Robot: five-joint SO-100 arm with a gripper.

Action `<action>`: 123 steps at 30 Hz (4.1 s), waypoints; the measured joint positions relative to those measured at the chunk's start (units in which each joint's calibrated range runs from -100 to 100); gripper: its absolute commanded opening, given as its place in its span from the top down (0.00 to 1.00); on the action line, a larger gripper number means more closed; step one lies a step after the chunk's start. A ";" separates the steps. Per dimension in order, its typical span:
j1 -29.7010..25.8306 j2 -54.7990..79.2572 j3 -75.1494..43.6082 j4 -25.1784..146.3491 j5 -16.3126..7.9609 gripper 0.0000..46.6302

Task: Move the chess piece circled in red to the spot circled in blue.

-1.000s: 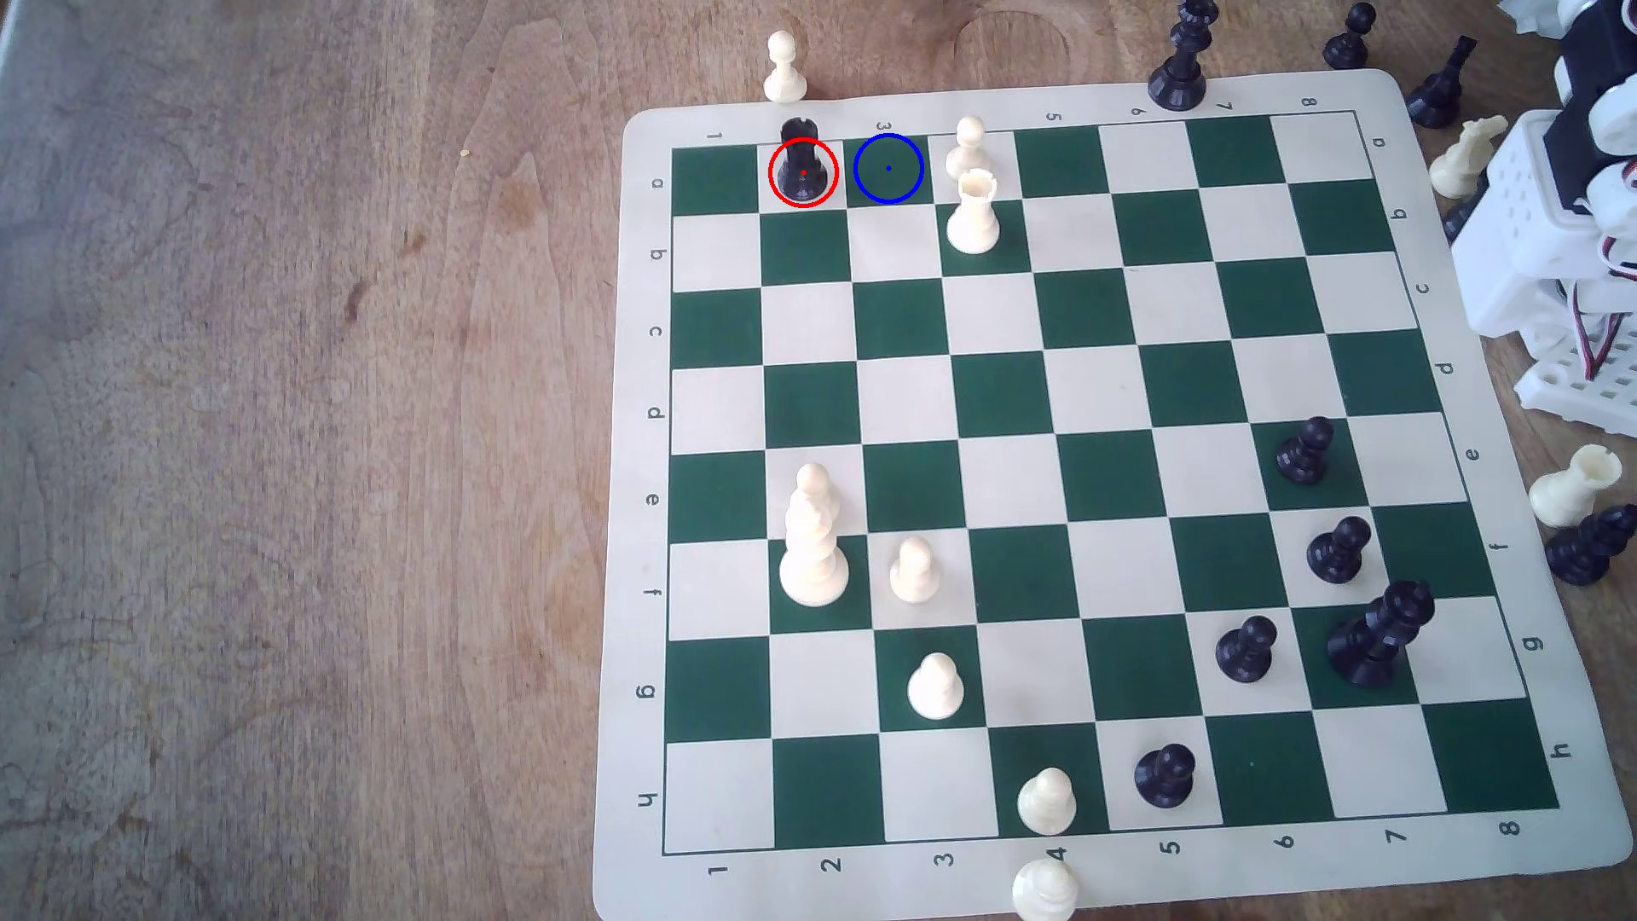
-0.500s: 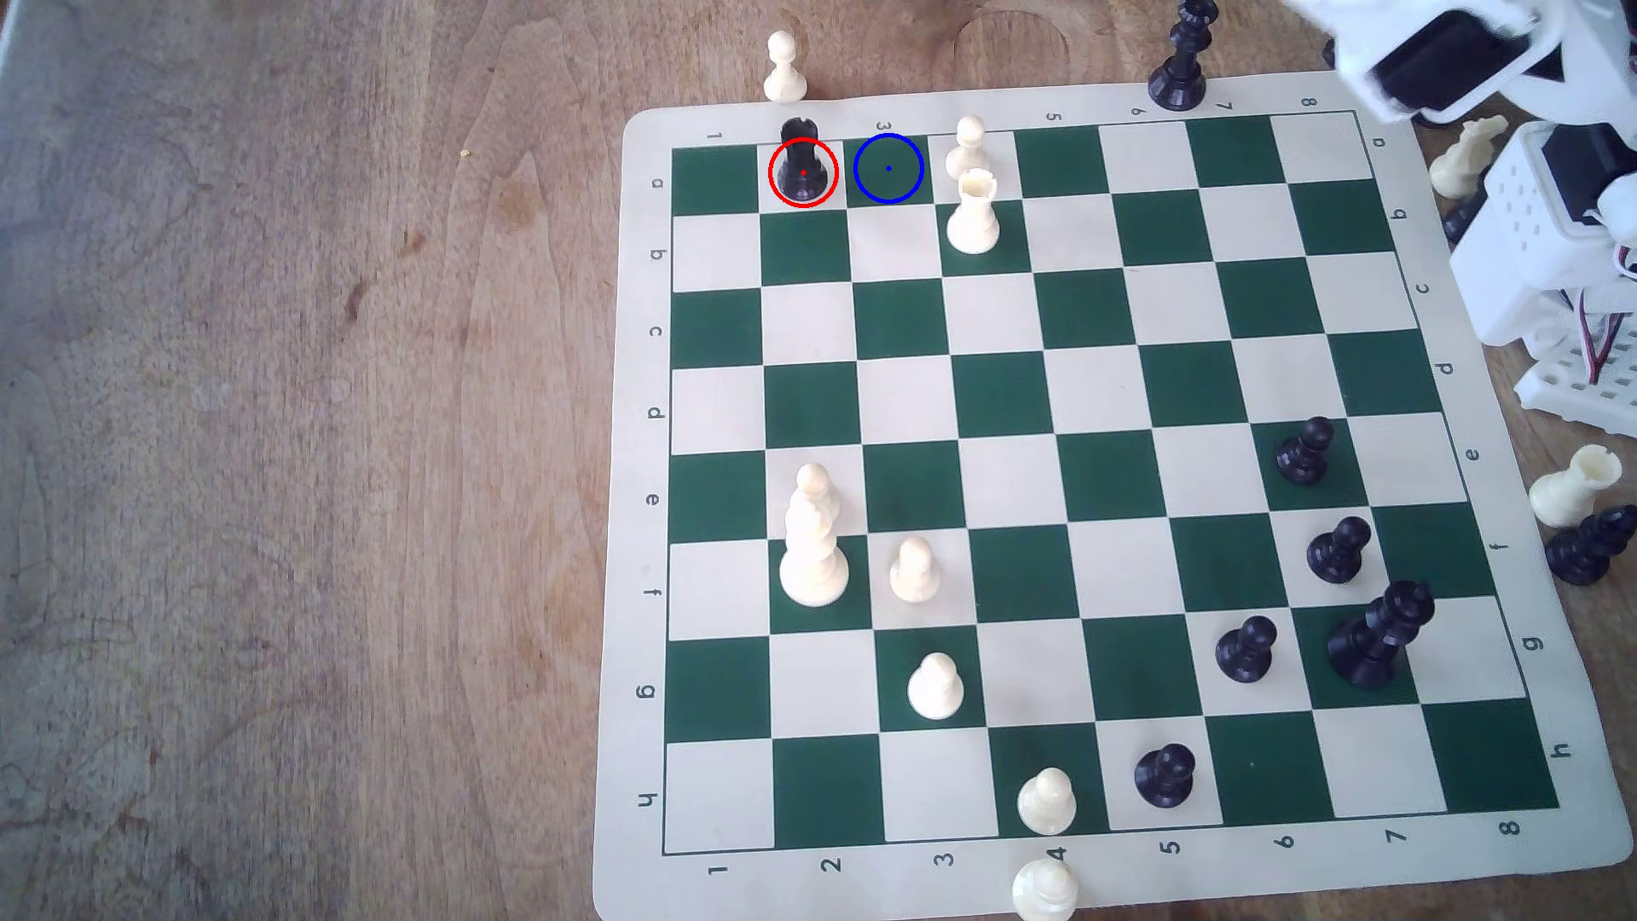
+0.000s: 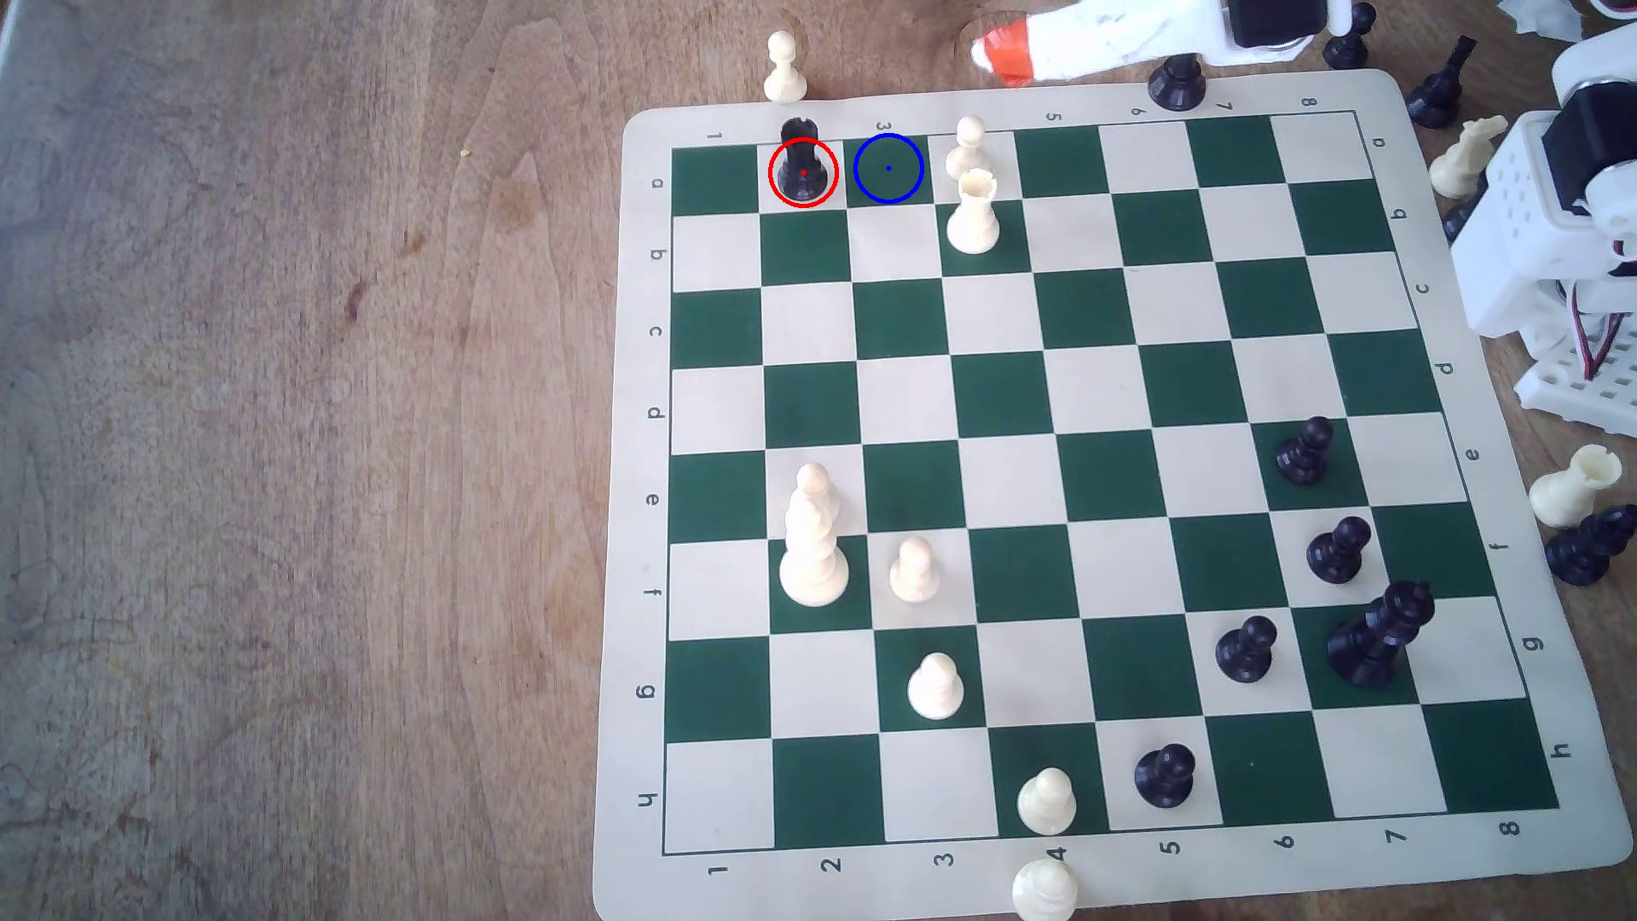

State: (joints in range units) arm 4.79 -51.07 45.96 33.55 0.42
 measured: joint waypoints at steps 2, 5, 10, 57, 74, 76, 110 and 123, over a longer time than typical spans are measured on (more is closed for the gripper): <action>0.81 8.29 -7.77 3.43 -1.07 0.64; 1.70 19.19 -18.89 9.88 -2.83 0.63; 4.13 35.44 -34.79 19.36 -3.76 0.62; 12.17 72.64 -54.59 11.16 -2.20 0.59; 12.24 74.49 -51.78 9.24 -1.61 0.62; 12.24 74.49 -51.78 9.24 -1.61 0.63; 11.50 74.49 -50.25 7.73 -2.49 0.71; 10.99 74.40 -50.25 10.28 -1.81 1.00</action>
State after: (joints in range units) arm 15.78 23.33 -4.29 43.82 -1.39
